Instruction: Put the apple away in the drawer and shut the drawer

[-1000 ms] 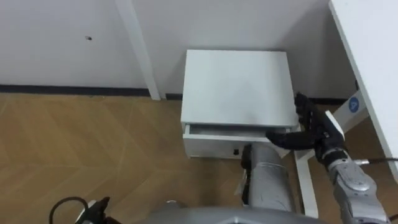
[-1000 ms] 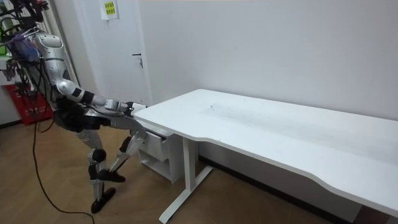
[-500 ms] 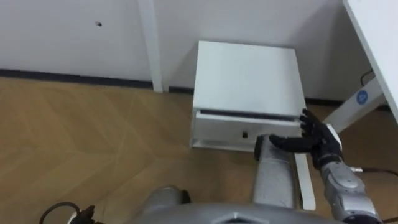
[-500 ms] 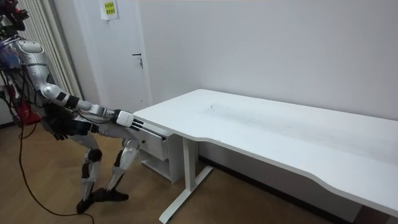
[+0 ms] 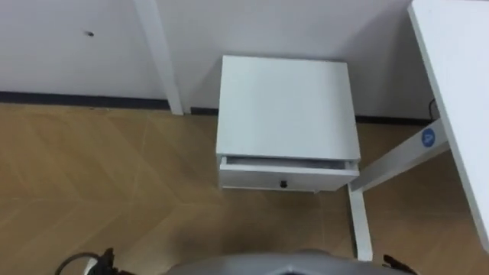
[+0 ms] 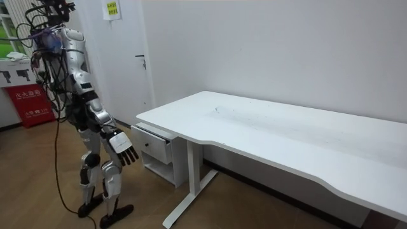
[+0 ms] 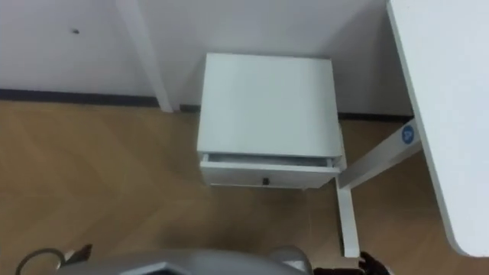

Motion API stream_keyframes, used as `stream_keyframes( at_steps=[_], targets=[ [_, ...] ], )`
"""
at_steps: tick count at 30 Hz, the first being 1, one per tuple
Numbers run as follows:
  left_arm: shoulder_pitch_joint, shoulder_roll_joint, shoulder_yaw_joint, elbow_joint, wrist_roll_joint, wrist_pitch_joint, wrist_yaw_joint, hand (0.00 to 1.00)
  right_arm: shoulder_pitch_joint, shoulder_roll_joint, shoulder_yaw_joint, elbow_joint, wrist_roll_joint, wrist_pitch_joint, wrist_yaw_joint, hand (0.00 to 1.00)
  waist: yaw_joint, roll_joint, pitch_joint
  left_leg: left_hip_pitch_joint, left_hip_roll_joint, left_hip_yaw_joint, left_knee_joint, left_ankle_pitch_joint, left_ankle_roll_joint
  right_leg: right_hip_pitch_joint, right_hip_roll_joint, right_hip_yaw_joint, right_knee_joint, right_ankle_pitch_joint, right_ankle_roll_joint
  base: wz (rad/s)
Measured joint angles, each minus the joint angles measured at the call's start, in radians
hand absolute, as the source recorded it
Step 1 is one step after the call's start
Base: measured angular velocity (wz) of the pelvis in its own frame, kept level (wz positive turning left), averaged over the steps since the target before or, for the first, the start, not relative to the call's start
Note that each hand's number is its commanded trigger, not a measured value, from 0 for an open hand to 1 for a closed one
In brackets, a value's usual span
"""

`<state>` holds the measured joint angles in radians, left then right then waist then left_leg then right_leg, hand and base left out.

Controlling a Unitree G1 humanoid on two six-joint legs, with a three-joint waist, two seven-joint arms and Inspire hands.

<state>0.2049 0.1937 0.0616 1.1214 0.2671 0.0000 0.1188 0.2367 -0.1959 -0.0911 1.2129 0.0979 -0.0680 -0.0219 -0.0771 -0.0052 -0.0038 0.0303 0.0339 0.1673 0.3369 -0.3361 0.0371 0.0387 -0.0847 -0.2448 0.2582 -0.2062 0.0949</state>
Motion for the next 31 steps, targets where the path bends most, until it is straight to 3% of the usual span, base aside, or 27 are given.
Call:
stream_keyframes(
  at_steps=[1,2,3,4,5,6,7,8,10,11,12,15,20,22,24,31],
  targets=[
    [0.001,-0.002,0.001,0.001,0.000,0.001,0.000,0.00,-0.002,0.000,-0.002,0.007,-0.009,0.001,0.000,0.00,-0.001,0.002,0.0000,0.005,0.003,-0.012,-0.003,0.005,-0.003,0.004,0.005,-0.002,0.000,0.003,-0.005,-0.09],
    [0.003,-0.003,0.003,0.005,0.001,0.003,0.000,0.00,-0.004,0.001,-0.002,0.027,-0.029,0.003,-0.001,0.00,-0.002,0.003,0.0050,0.014,0.006,-0.013,0.011,0.014,-0.016,0.023,0.006,0.006,-0.003,0.012,-0.019,0.17],
    [0.004,-0.001,0.003,0.013,0.000,0.007,0.001,0.00,-0.002,0.006,-0.002,0.042,-0.040,0.007,-0.003,0.00,-0.008,-0.023,0.0132,-0.025,0.003,0.003,0.100,0.024,-0.027,0.061,-0.008,0.056,-0.030,0.017,-0.028,0.35],
    [0.002,-0.003,0.001,0.013,0.000,0.006,0.001,0.00,0.001,0.007,-0.004,0.047,-0.050,0.011,-0.007,0.00,-0.010,-0.034,0.0087,-0.060,-0.001,0.007,0.132,0.017,-0.025,0.074,-0.022,0.101,-0.047,0.017,-0.027,0.83],
    [-0.013,-0.012,-0.011,0.008,0.002,0.006,0.001,0.00,0.005,0.005,-0.016,0.068,-0.069,0.023,-0.011,0.00,-0.014,-0.039,0.0051,-0.131,-0.017,0.012,0.038,0.031,-0.021,0.074,-0.035,0.124,-0.055,0.015,-0.025,0.95],
    [-0.014,-0.014,-0.021,-0.002,0.008,0.009,0.001,0.00,0.001,0.007,-0.036,0.110,-0.087,0.044,-0.009,0.00,-0.008,-0.032,0.0000,-0.155,-0.028,0.041,0.000,0.118,0.009,0.061,-0.054,0.109,-0.036,-0.007,-0.016,0.73],
    [-0.014,-0.016,-0.025,-0.001,0.009,0.016,0.003,0.00,-0.003,0.008,-0.041,0.125,-0.096,0.054,-0.005,0.00,0.007,-0.033,-0.0014,-0.143,-0.033,0.044,-0.012,0.125,0.016,0.052,-0.053,0.091,-0.021,-0.021,-0.020,0.12],
    [0.001,-0.013,-0.025,0.005,0.008,0.034,0.004,0.00,-0.004,0.012,-0.041,0.134,-0.103,0.062,0.007,0.00,0.026,-0.026,0.0027,-0.119,-0.031,0.019,-0.024,0.125,0.016,0.042,-0.042,0.075,-0.022,-0.036,-0.032,-0.40],
    [0.012,-0.008,-0.023,0.031,0.009,0.061,0.000,0.00,-0.006,0.014,-0.040,0.134,-0.106,0.068,0.014,0.00,0.039,-0.011,0.0108,-0.083,-0.021,-0.069,-0.041,0.125,0.015,-0.004,0.009,0.078,-0.066,-0.031,-0.051,-0.34],
    [0.012,-0.009,-0.022,0.047,0.009,0.069,-0.006,0.00,-0.005,0.011,-0.039,0.134,-0.114,0.078,0.012,0.00,0.029,-0.006,0.0119,-0.061,-0.016,-0.098,-0.048,0.125,0.002,-0.029,0.029,0.066,-0.077,0.035,-0.088,0.16],
    [0.008,-0.011,-0.019,0.059,0.010,0.067,-0.018,0.00,0.002,0.008,-0.041,0.141,-0.135,0.098,0.010,0.00,0.005,-0.003,0.0054,-0.031,-0.011,-0.081,-0.074,0.128,-0.012,-0.003,0.031,0.049,-0.071,0.041,-0.090,0.23],
    [-0.039,-0.021,0.020,0.073,0.010,0.064,-0.035,0.00,-0.036,0.007,-0.049,0.150,-0.162,0.147,0.022,0.00,0.000,0.005,0.0124,0.010,0.003,-0.029,-0.120,0.132,-0.019,0.015,0.045,0.052,-0.072,0.041,-0.090,-0.06],
    [-0.083,-0.021,0.021,0.068,0.010,0.065,-0.041,0.00,-0.064,0.014,-0.048,0.146,-0.184,0.158,0.038,0.00,-0.001,0.013,0.0125,0.025,-0.003,-0.014,-0.125,0.121,-0.036,0.013,0.048,0.052,-0.066,0.027,-0.103,-0.12],
    [-0.080,-0.021,0.024,0.070,0.009,0.068,-0.045,0.00,-0.062,0.015,-0.049,0.147,-0.184,0.176,0.055,0.00,-0.001,0.005,0.0140,0.032,-0.005,-0.012,-0.127,0.115,-0.035,0.011,0.043,0.054,-0.049,0.010,-0.103,-0.06],
    [-0.069,-0.021,0.037,0.074,0.009,0.086,-0.050,0.00,-0.057,0.018,-0.049,0.147,-0.184,0.201,0.071,0.00,-0.001,-0.003,0.0083,0.039,-0.005,-0.012,-0.124,0.106,-0.033,0.011,0.040,0.054,-0.023,-0.005,-0.100,0.00],
    [-0.037,-0.022,0.050,0.076,0.007,0.105,-0.071,0.00,-0.055,0.026,-0.049,0.146,-0.184,0.233,0.104,0.00,-0.001,-0.005,0.0071,0.046,-0.005,-0.010,-0.115,0.101,-0.028,0.010,0.034,0.056,-0.017,-0.005,-0.097,0.00]
  ],
)
